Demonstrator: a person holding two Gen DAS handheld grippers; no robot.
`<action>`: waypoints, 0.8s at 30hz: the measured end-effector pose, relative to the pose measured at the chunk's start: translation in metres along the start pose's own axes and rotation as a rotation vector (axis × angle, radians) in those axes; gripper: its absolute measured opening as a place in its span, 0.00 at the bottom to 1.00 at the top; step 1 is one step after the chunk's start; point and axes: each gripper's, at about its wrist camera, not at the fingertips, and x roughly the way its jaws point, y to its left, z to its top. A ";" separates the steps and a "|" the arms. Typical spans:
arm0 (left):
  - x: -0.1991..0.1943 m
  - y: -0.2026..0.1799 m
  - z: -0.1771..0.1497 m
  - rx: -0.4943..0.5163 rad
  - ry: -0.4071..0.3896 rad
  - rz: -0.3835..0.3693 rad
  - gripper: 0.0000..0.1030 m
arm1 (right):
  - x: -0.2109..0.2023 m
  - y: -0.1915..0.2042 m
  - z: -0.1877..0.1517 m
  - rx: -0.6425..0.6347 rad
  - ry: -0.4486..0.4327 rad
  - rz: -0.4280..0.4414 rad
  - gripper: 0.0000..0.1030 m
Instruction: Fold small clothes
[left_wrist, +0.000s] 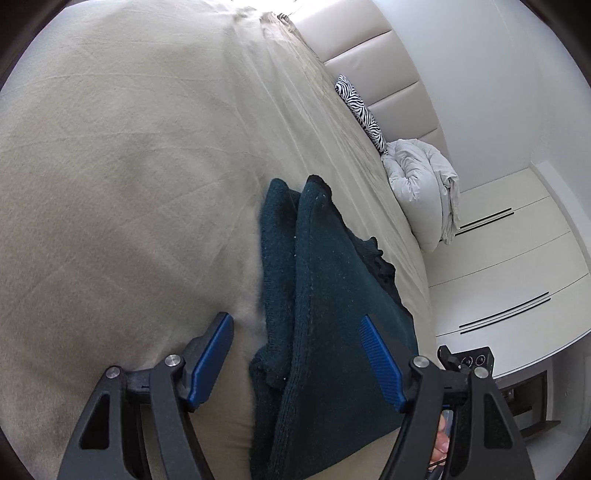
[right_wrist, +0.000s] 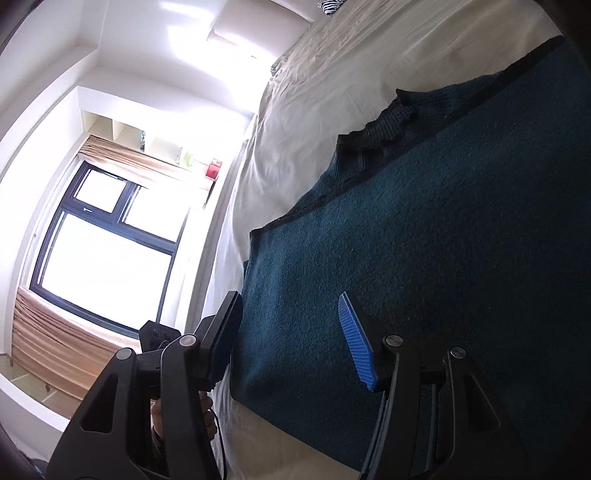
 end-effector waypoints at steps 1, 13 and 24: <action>0.002 -0.001 0.002 0.001 0.018 -0.003 0.72 | 0.004 -0.001 -0.002 0.009 0.009 0.003 0.52; 0.016 -0.005 0.000 0.009 0.179 -0.045 0.58 | 0.008 0.015 -0.026 0.030 0.068 0.059 0.52; 0.019 0.021 0.006 -0.105 0.203 -0.147 0.40 | 0.002 0.018 -0.029 0.036 0.093 0.069 0.52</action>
